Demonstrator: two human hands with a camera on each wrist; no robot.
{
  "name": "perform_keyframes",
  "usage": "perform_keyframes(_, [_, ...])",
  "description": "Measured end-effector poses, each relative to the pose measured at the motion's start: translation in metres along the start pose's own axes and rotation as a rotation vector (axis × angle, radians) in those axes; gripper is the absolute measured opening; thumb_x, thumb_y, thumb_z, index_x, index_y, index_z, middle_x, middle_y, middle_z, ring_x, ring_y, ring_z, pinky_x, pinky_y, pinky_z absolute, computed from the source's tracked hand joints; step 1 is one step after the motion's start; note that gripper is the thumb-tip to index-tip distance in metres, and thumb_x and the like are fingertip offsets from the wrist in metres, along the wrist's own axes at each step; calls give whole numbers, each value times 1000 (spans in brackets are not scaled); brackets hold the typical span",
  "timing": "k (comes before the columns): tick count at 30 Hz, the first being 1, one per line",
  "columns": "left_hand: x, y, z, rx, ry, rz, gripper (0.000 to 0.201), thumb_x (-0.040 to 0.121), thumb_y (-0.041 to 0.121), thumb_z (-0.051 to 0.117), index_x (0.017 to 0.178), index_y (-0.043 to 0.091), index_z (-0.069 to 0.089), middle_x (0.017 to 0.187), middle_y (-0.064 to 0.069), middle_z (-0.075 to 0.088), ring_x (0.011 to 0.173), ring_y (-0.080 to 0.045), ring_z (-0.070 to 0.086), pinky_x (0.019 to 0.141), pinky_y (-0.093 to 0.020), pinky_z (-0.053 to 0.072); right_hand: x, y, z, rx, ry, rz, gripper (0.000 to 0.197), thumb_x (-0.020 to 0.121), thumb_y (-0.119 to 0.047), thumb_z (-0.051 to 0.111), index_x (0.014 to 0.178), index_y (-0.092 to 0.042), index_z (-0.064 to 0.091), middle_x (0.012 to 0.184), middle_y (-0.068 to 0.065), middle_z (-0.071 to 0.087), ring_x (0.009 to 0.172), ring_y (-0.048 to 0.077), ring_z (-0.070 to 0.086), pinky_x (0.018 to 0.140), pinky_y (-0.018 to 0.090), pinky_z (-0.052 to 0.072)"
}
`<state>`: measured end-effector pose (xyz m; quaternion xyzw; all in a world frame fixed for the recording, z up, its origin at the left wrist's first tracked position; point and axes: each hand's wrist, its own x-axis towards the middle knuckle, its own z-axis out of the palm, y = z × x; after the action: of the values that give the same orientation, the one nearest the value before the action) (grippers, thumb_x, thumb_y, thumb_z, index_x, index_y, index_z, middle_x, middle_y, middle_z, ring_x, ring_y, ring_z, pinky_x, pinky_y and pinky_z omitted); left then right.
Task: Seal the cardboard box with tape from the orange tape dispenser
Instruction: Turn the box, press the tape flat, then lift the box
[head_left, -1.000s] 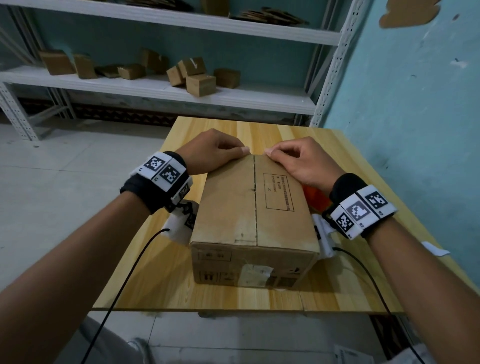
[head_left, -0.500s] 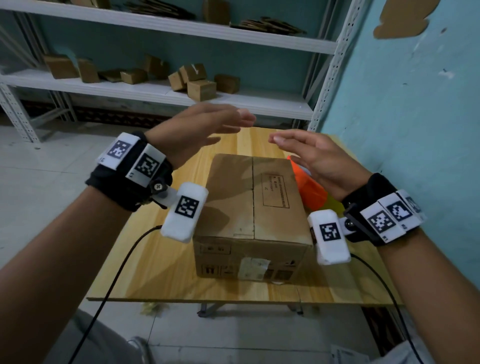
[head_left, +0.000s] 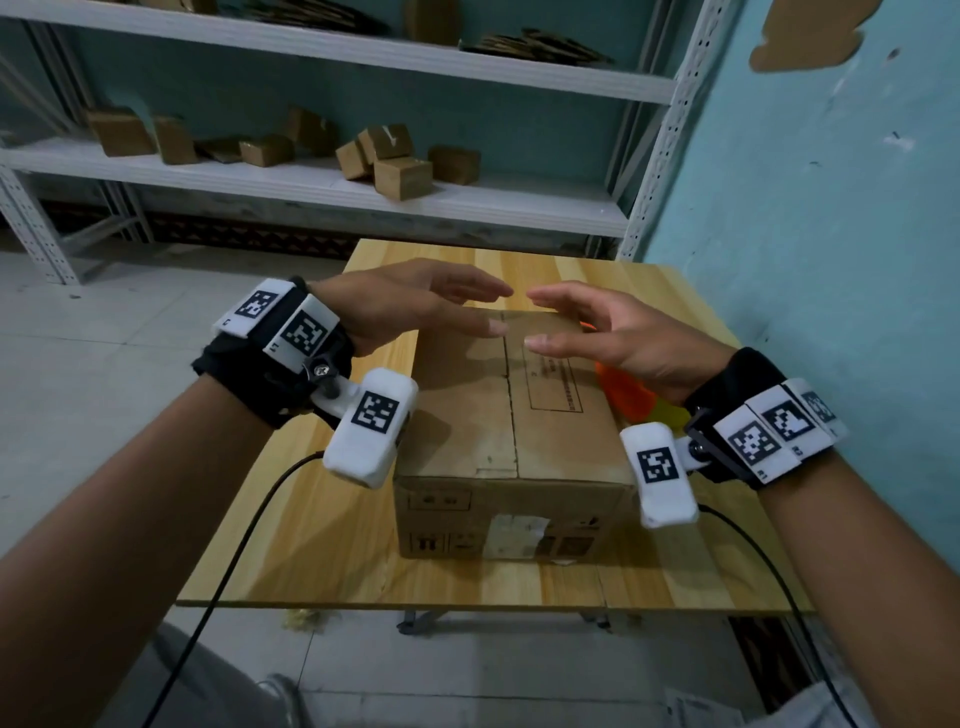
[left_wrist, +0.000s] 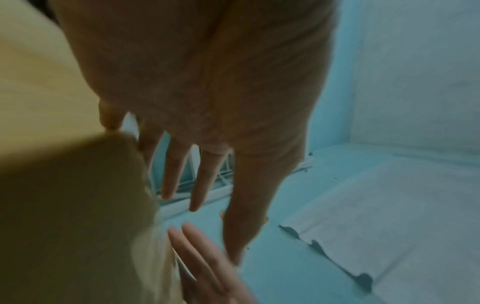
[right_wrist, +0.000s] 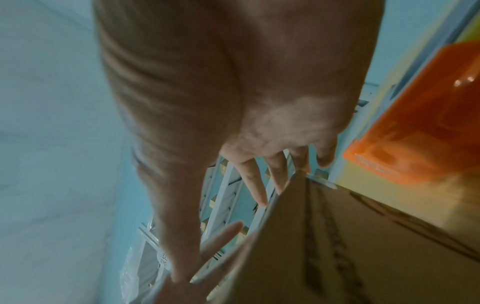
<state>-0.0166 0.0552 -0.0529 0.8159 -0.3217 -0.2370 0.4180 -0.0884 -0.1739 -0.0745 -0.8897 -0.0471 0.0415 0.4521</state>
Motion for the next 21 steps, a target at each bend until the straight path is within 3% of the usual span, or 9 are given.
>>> perform_keyframes(3, [-1,5,-7,48,105,-1,61,72,44,71,129,36,53,138,11,50,131,-10,40,112,-41,30,-4,-11,-7,52,68,-40,79,65,-58,78,136,-32,53,142,-12,51,135,6,42,113,36,35])
perform_keyframes(6, [-5,9,-11,105,157,5,54,80,40,68,131,35,50,139,10,50,129,-10,43,104,-35,35,-8,-23,-14,132,141,-108,66,71,-46,74,132,-26,57,133,-11,59,124,0,53,101,20,43])
perform_keyframes(8, [-7,10,-12,158,131,-3,59,77,45,69,132,36,49,139,11,49,129,-9,42,103,-35,35,-8,-24,-16,86,141,-120,64,73,-44,73,133,-27,57,134,-13,59,124,-2,52,100,20,42])
perform_keyframes(12, [-8,8,-11,427,102,-51,78,68,61,69,138,41,40,148,13,38,137,-12,33,112,-43,31,-6,-17,-16,-189,11,-30,83,67,-61,74,142,-38,46,149,-14,44,138,7,37,114,39,32])
perform_keyframes(14, [-7,8,-7,551,79,-78,90,62,68,66,142,41,33,152,12,30,139,-14,29,112,-41,30,-4,-17,-15,-299,-50,-4,94,65,-67,74,148,-41,36,157,-13,32,144,10,28,118,42,26])
perform_keyframes(17, [-4,9,1,593,-6,-114,102,57,71,65,146,40,25,153,10,25,137,-16,30,106,-33,30,-1,-19,-8,-374,-133,8,109,62,-69,75,153,-40,23,160,-14,23,143,10,26,117,37,27])
perform_keyframes(21, [-2,9,5,589,-44,-140,112,49,74,62,147,36,23,152,11,26,135,-14,31,103,-31,30,5,-17,-1,-453,-182,58,122,54,-70,77,155,-33,20,145,-14,32,124,8,39,98,25,41])
